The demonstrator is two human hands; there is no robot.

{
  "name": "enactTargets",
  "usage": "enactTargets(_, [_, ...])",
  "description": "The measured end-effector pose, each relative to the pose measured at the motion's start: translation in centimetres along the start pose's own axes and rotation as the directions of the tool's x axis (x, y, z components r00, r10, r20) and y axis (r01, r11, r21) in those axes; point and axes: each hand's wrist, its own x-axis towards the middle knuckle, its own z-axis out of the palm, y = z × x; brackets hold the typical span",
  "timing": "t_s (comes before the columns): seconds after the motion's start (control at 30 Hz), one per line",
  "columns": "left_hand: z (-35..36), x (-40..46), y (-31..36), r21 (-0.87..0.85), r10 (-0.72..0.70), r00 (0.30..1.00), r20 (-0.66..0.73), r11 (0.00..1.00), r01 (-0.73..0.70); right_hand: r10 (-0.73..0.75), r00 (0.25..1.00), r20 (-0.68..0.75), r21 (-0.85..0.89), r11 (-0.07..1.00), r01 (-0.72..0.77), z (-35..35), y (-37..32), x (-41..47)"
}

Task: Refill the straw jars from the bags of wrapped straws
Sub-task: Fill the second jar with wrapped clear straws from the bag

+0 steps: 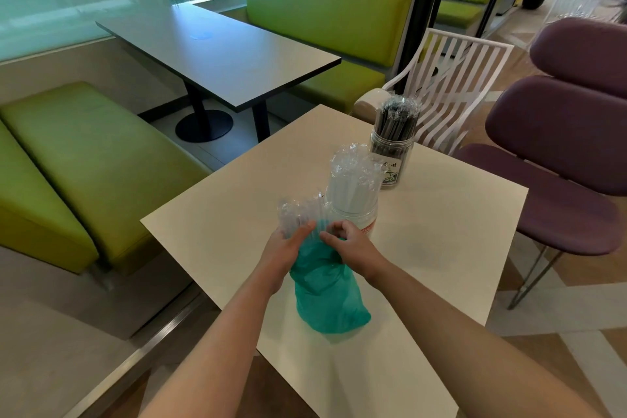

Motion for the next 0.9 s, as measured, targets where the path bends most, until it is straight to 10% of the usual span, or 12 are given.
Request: enactTargets(0.9, [1.6,1.9,0.1,0.347,0.187,0.975,-0.118,0.928,-0.136,-0.220,0.968,-0.119,-0.083,0.974,0.211,-3.9,-4.6,-0.6])
